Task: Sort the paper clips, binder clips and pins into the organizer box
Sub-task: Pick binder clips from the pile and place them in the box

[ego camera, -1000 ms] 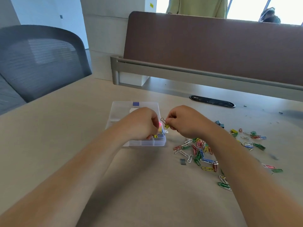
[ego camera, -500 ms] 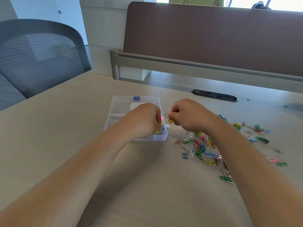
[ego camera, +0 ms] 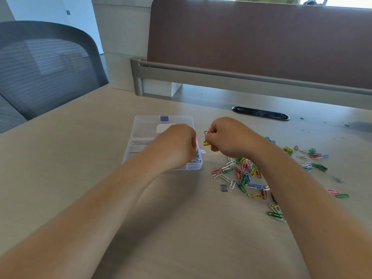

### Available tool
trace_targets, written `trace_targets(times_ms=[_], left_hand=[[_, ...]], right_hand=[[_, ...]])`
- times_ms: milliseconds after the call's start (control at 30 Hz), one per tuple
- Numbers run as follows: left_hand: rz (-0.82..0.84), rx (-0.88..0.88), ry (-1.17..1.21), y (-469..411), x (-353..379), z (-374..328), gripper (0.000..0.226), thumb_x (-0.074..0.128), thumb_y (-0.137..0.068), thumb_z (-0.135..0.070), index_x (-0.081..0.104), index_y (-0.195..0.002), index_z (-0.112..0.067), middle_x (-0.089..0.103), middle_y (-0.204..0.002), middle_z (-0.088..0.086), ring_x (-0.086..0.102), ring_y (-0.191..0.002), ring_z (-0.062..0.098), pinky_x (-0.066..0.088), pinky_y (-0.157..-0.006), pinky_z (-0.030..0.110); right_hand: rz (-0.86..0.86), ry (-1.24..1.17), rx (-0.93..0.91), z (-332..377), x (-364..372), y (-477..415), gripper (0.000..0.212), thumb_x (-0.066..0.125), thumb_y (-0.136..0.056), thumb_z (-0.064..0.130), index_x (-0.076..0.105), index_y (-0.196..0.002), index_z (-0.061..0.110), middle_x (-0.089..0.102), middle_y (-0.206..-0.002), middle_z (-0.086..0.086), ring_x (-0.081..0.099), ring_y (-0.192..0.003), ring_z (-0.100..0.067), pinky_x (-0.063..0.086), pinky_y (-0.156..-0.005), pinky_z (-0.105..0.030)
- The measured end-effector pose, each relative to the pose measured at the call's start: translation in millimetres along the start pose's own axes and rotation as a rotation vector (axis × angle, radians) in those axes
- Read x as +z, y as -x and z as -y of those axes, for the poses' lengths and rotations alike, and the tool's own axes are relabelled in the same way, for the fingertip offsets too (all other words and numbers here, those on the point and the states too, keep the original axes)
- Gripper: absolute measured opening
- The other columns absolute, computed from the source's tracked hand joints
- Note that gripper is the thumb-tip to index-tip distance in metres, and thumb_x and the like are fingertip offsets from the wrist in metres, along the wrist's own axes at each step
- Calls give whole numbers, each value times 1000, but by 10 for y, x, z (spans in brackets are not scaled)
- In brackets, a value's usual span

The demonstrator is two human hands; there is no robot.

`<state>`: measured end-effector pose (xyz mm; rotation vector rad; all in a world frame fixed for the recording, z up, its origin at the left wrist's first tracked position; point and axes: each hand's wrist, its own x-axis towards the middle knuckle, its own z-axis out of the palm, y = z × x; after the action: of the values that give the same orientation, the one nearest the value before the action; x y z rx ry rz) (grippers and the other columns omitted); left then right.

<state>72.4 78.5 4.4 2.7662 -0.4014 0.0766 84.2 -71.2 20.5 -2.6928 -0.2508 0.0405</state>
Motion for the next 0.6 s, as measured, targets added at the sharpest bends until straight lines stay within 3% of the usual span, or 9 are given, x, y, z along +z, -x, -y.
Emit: trace_targets(times_ms=[100,200,300,400,500,600], left_hand=[[-6,2,-27,-5,2,-5,17,55,-87,-9,69,-93,-3,68,-96,15,54,-78,23,40,-66,26],[-4,12,-55,-5,19,-4,13,56,-86,-9,68,-86,-4,65,-88,14,49,-72,22,36,-57,23],[-2,22,-37,16,20,-7,13,56,-88,-18,67,-88,-12,65,-87,6,59,-79,24,49,-68,28],[-4,43,-31,43,15,-2,14,55,-88,-20,68,-90,-13,66,-88,5,61,-81,24,51,-71,32],[32,35,-35,38,9,23,16,56,-89,-21,69,-90,-12,67,-88,6,61,-80,23,48,-69,30],[100,-3,-15,27,4,68,16,60,-87,-18,70,-87,-6,67,-87,13,59,-79,25,42,-66,30]], right_hand=[[0,-3,0,12,-9,23,33,51,-94,15,67,-90,-14,70,-84,-25,45,-56,-20,35,-55,-30],[-5,-11,4,28,-14,35,32,50,-94,15,66,-95,-13,69,-87,-27,46,-58,-21,34,-53,-29],[-6,-1,-1,28,-13,32,27,53,-96,18,67,-91,-4,67,-84,-19,50,-61,-19,35,-52,-27],[-23,-10,-4,24,-25,34,19,58,-93,19,69,-85,6,64,-79,-6,52,-62,-12,38,-53,-25],[-44,-33,16,25,-32,42,21,61,-88,19,72,-88,1,68,-85,-16,53,-65,-17,44,-60,-29],[-24,-52,39,51,-37,51,27,62,-83,19,71,-93,-5,65,-93,-29,49,-67,-20,40,-61,-31]])
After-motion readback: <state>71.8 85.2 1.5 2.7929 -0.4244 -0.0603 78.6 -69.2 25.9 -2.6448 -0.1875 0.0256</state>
